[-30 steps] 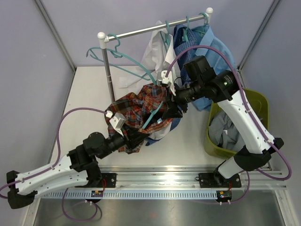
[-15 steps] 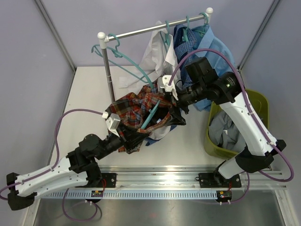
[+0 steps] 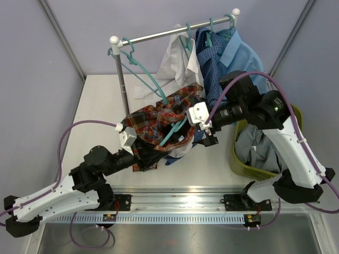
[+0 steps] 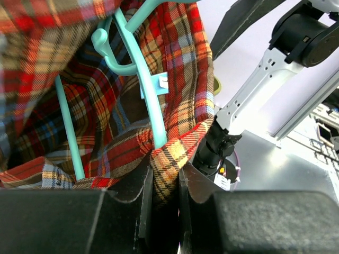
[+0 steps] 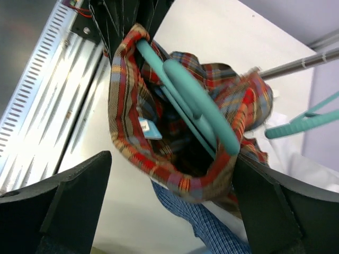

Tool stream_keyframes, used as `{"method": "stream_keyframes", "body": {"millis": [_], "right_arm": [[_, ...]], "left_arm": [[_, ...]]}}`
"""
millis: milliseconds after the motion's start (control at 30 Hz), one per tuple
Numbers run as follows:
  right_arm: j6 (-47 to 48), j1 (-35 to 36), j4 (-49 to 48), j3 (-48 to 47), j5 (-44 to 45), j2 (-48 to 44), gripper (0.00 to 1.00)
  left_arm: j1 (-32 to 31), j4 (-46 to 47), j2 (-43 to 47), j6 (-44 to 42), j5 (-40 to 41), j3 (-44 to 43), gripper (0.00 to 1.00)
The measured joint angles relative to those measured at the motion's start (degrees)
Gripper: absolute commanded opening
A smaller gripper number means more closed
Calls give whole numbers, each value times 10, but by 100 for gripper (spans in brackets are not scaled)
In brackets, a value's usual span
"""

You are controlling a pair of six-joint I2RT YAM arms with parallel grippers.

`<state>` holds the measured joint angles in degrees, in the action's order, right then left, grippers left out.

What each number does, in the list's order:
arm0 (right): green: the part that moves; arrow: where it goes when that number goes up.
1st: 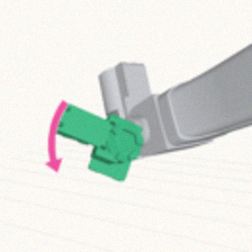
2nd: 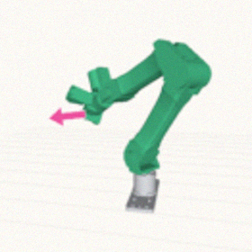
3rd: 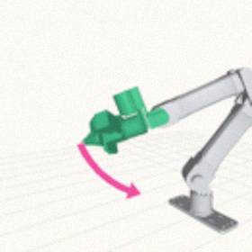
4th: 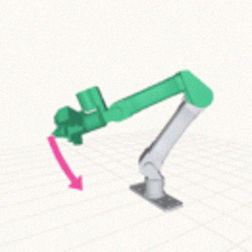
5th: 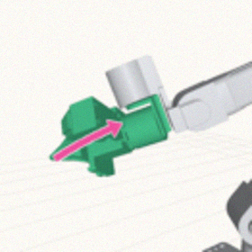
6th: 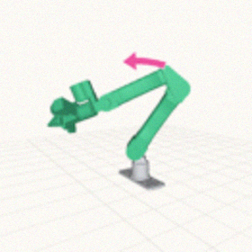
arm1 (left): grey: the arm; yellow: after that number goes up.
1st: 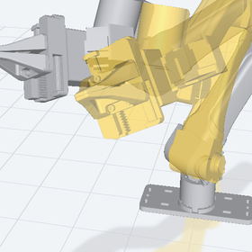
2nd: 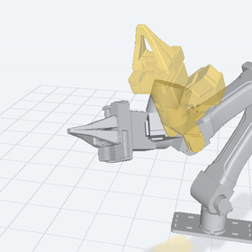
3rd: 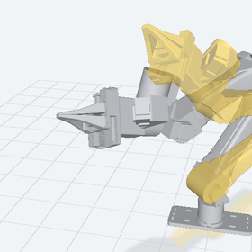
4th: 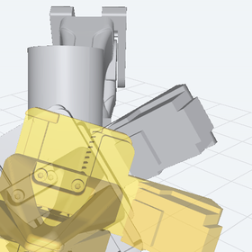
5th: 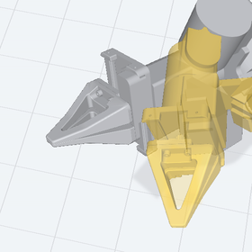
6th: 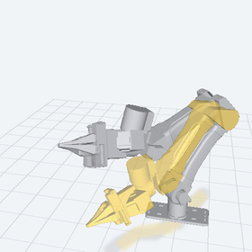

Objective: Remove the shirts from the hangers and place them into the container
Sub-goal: Pass the hanger from the left arm to the right

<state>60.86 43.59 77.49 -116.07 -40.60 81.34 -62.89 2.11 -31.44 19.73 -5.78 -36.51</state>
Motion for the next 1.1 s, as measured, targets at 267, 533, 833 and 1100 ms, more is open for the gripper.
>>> {"method": "stream_keyframes", "body": {"millis": [267, 533, 833, 1100], "right_arm": [[30, -17, 2, 2, 26, -39, 99], [68, -24, 5, 41, 92, -43, 97], [89, -25, 5, 19, 106, -16, 87], [99, -25, 4, 22, 111, -7, 69]], "left_arm": [[7, -33, 14, -20, -7, -9, 0], [8, -89, -3, -49, -36, -46, 0], [8, -130, -5, -60, -61, -60, 0], [9, -145, -8, -62, -78, -78, 0]]}}
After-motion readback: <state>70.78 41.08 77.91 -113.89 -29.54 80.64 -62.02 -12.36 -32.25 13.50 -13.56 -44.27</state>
